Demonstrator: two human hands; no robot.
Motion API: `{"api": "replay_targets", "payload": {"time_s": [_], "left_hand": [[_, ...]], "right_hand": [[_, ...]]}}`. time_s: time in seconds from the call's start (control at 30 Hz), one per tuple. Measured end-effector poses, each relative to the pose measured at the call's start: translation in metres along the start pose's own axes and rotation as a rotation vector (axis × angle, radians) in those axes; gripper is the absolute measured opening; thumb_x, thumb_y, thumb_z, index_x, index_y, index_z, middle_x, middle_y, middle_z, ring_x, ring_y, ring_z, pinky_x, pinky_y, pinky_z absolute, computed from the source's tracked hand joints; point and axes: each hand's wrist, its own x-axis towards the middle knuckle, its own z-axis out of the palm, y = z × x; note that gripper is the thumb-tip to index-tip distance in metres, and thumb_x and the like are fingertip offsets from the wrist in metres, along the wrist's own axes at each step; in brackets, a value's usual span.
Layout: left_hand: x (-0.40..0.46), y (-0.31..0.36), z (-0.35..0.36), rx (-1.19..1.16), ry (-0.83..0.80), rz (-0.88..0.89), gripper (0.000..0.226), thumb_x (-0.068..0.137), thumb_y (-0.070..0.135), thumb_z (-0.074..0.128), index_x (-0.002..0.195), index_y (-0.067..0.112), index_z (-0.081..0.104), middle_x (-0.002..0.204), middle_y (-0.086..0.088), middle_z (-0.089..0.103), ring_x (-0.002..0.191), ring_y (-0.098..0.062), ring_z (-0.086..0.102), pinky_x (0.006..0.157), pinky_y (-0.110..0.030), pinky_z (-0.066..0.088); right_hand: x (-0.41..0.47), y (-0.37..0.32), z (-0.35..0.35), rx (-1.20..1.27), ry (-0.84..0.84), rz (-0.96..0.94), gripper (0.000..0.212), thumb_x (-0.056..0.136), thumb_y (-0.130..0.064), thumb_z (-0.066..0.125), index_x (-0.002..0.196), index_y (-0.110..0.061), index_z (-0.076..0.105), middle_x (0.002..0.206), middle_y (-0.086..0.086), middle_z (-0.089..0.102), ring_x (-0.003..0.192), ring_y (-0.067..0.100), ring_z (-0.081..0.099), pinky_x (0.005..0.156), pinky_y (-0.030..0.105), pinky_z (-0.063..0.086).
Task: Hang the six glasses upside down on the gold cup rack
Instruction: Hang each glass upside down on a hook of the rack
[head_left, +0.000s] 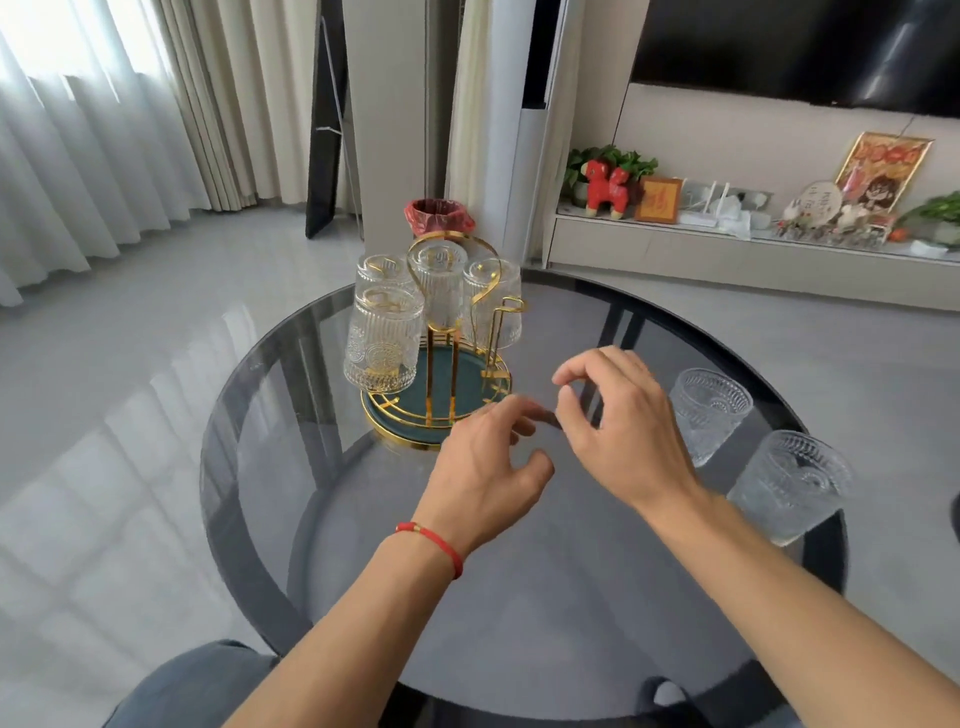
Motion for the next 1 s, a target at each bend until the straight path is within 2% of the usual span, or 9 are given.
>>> {"api": "replay_targets", "payload": {"time_s": [0.17,0.27,0.33,0.43,0.57,0.7,0.77,0.9,1.0], "left_hand": [[-0.016,0.003,0.033,0.102,-0.202,0.138,0.067,0.086,0.026,0.067,0.15,0.028,0.046,0.149,0.001,0.054,0.135,-0.018,0.05,0.113,-0.034,0.044],[-0.023,-0.002,0.047,0.171,-0.255,0.15,0.071,0.092,0.026,0.068,0.156,0.031,0.037,0.159,0.002,0.044,0.146,-0.018,0.038,0.118,-0.025,0.027],[-0.028,-0.006,0.055,0.211,-0.295,0.118,0.07,0.095,0.03,0.067,0.157,0.034,0.035,0.161,0.002,0.041,0.149,-0.02,0.036,0.12,-0.03,0.028],[-0.031,-0.009,0.063,0.274,-0.33,0.09,0.068,0.096,0.034,0.067,0.157,0.034,0.036,0.161,0.002,0.043,0.148,-0.022,0.038,0.122,-0.04,0.033],[-0.032,-0.007,0.07,0.359,-0.341,0.062,0.063,0.098,0.039,0.064,0.155,0.033,0.039,0.156,0.002,0.049,0.145,-0.023,0.043,0.121,-0.047,0.032],[-0.034,-0.003,0.074,0.312,-0.346,-0.007,0.06,0.097,0.036,0.066,0.152,0.029,0.042,0.154,0.0,0.052,0.145,-0.023,0.041,0.124,-0.047,0.032],[-0.036,0.001,0.073,0.174,-0.32,-0.049,0.056,0.096,0.03,0.068,0.148,0.028,0.047,0.149,0.001,0.056,0.141,-0.021,0.046,0.12,-0.043,0.039],[-0.036,0.013,0.069,-0.087,-0.279,-0.042,0.055,0.093,0.036,0.073,0.144,0.031,0.053,0.139,0.011,0.062,0.131,-0.004,0.055,0.113,-0.034,0.047],[-0.037,0.026,0.066,-0.262,-0.346,-0.037,0.078,0.08,0.056,0.076,0.149,0.034,0.046,0.138,0.018,0.062,0.129,0.0,0.057,0.106,-0.026,0.052]], "right_hand": [[-0.054,0.055,-0.042,-0.229,-0.021,0.087,0.012,0.084,-0.007,0.072,0.093,-0.014,0.069,0.098,0.0,0.069,0.102,0.029,0.062,0.094,0.036,0.037],[-0.071,0.073,-0.062,-0.318,0.043,0.311,0.021,0.082,-0.02,0.072,0.103,-0.02,0.071,0.115,0.002,0.065,0.118,0.03,0.057,0.108,0.051,0.031],[-0.079,0.084,-0.07,-0.35,0.044,0.528,0.041,0.081,-0.025,0.078,0.12,-0.024,0.067,0.135,0.006,0.055,0.133,0.032,0.046,0.114,0.058,0.026],[-0.087,0.1,-0.08,-0.178,0.012,0.752,0.081,0.082,-0.031,0.083,0.15,-0.021,0.042,0.156,0.016,0.033,0.145,0.037,0.032,0.115,0.051,0.031],[-0.09,0.113,-0.088,0.061,0.095,0.925,0.103,0.082,-0.029,0.085,0.16,-0.018,0.018,0.159,0.016,0.031,0.139,0.033,0.045,0.106,0.035,0.04],[-0.09,0.113,-0.09,0.113,0.129,0.967,0.099,0.074,-0.033,0.088,0.153,-0.016,0.032,0.149,0.008,0.049,0.135,0.028,0.05,0.113,0.051,0.042],[-0.091,0.107,-0.093,0.177,0.149,0.976,0.098,0.067,-0.042,0.089,0.147,-0.023,0.036,0.142,0.003,0.053,0.129,0.024,0.055,0.11,0.051,0.045],[-0.093,0.086,-0.101,0.213,0.103,0.697,0.095,0.06,-0.069,0.081,0.138,-0.036,0.039,0.126,-0.002,0.064,0.119,0.013,0.058,0.097,0.027,0.048],[-0.093,0.066,-0.092,0.359,-0.09,0.507,0.087,0.063,-0.068,0.084,0.134,-0.046,0.04,0.117,-0.012,0.069,0.117,-0.003,0.059,0.087,0.005,0.042]]}}
